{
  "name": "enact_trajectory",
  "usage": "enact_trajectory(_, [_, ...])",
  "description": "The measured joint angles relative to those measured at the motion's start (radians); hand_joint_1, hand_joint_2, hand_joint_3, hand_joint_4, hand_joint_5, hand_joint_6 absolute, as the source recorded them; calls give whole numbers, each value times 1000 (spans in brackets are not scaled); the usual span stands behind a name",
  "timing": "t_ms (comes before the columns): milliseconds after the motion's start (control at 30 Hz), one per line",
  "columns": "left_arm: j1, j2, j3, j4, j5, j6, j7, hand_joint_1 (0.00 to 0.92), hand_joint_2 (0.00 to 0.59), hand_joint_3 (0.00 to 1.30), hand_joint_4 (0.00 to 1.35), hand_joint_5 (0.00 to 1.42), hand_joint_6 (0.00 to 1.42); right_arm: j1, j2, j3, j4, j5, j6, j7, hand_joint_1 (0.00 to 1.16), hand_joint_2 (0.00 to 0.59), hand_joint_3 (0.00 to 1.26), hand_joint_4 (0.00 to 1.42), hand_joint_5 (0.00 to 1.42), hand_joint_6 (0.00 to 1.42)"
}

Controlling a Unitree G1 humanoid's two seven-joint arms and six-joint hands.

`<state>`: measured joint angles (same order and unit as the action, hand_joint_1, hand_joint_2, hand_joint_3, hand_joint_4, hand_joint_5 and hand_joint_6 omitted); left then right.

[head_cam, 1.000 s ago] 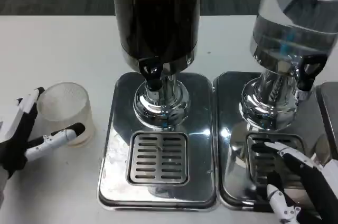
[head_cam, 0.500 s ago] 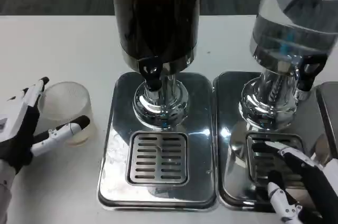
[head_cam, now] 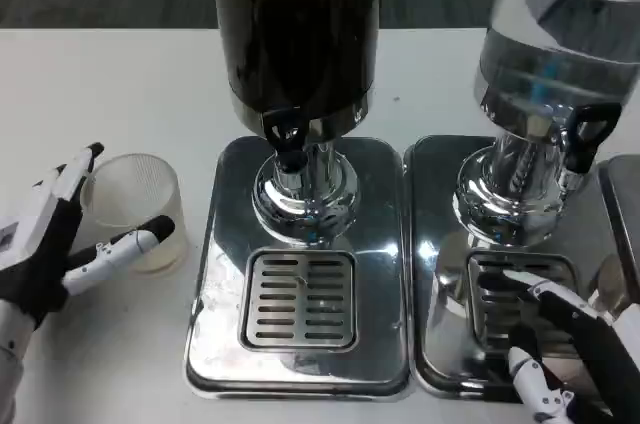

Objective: Grasp the cup under the faucet to collect the drink, then remove the cup.

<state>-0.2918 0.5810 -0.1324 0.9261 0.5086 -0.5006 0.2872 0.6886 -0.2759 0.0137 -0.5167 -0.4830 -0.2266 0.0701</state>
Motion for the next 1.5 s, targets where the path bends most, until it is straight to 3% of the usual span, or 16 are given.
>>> enact_trajectory(467, [-25,-20,-7,65,-32,-104,8,20,76,28,0,129,157,3,-3,-6,0,18,6,10,410,586,305,197,184,230])
enact_trajectory(667, [-25,-30,-7,71,-33,-120,28,40,95,118,5,239,231,12,-7,-9,0,29,6,16,403,586,312,197,184,230])
enact_trajectory(800, [-25,-30,-6,72,-34,-121,29,29,101,203,82,295,259,17,-7,-11,0,36,6,16,369,586,326,209,184,230])
enact_trajectory(1133, [-25,-31,-6,77,-48,-121,29,0,106,293,118,340,280,20,-9,-13,0,55,6,18,290,586,339,211,196,230])
enact_trajectory(1333, [-25,-31,-7,77,-47,-121,29,5,98,245,109,345,283,22,-9,-18,0,59,6,19,262,586,339,222,195,230])
enact_trajectory(1400, [-25,-31,-8,77,-45,-121,29,1,46,190,93,347,285,23,-9,-20,-1,59,6,21,258,586,339,222,195,230])
enact_trajectory(1500, [-25,-31,-9,77,-41,-121,30,0,31,134,71,334,278,22,-9,-22,-1,60,6,22,253,586,339,221,195,230])
